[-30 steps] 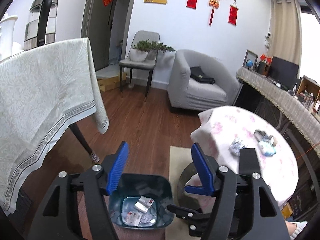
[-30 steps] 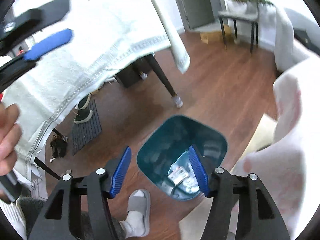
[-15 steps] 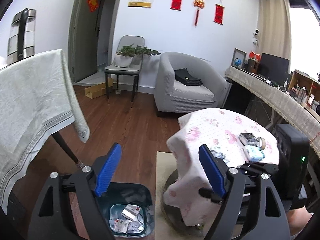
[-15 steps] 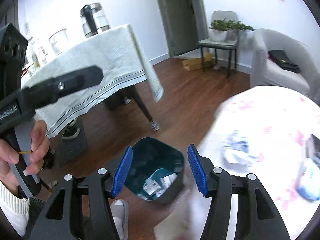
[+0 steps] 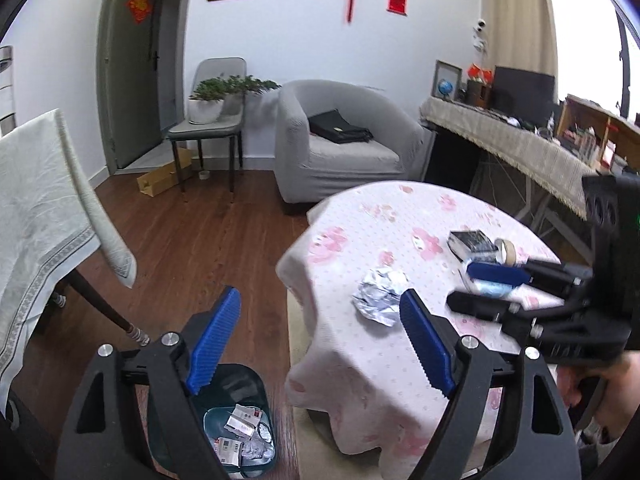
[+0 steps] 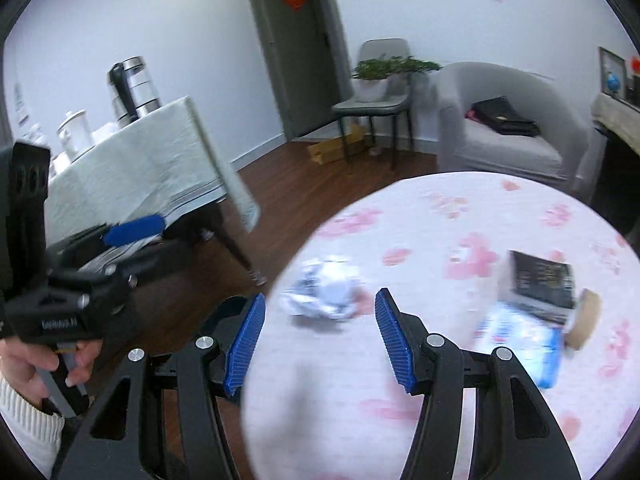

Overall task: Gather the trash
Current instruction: 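Move both grippers back to the table toward the crumpled foil and tape roll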

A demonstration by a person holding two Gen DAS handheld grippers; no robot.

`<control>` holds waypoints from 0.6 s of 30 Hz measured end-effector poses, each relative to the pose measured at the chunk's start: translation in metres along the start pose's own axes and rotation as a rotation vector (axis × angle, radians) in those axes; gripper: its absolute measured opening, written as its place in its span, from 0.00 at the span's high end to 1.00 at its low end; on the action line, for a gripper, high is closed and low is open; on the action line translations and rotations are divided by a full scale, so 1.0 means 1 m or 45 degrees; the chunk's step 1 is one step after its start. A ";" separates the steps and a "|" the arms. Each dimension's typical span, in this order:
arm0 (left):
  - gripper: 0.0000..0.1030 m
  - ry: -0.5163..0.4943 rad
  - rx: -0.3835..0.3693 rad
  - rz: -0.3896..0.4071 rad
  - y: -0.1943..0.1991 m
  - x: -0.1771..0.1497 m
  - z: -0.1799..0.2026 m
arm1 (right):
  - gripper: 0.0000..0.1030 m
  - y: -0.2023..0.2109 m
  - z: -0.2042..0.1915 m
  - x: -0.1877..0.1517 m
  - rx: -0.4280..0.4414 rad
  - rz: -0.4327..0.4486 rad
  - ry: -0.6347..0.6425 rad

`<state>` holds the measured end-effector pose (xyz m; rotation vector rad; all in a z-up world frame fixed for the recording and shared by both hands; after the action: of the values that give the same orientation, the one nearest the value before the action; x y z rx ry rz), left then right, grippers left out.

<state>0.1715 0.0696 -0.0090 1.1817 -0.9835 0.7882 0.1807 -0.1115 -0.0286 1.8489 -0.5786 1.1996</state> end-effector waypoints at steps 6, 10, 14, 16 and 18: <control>0.18 -0.054 -0.022 -0.042 -0.024 -0.010 0.024 | 0.43 0.014 0.041 0.005 -0.075 0.033 -0.064; 0.18 -0.066 -0.046 -0.067 -0.040 -0.014 0.035 | 0.43 0.019 0.058 0.009 -0.103 0.045 -0.075; 0.18 -0.070 -0.060 -0.086 -0.056 -0.016 0.043 | 0.43 0.022 0.076 0.010 -0.136 0.047 -0.084; 0.18 -0.079 -0.058 -0.104 -0.064 -0.020 0.047 | 0.43 0.024 0.086 0.011 -0.164 0.050 -0.087; 0.18 -0.089 -0.056 -0.127 -0.074 -0.024 0.050 | 0.43 0.028 0.098 0.011 -0.201 0.054 -0.097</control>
<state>0.2189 0.0044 -0.0545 1.2173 -0.9869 0.6470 0.2155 -0.2081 -0.0267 1.7620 -0.7369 1.0827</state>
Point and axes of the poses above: each gripper's, at about its wrist camera, not at the fingertips, and y roughly against the way its jaws point, z to its right, x to its top, the point moved 8 cm from there along -y, roughly the way its jaws point, and after that the axes turned 13 degrees about z, right-handed, at the moved point
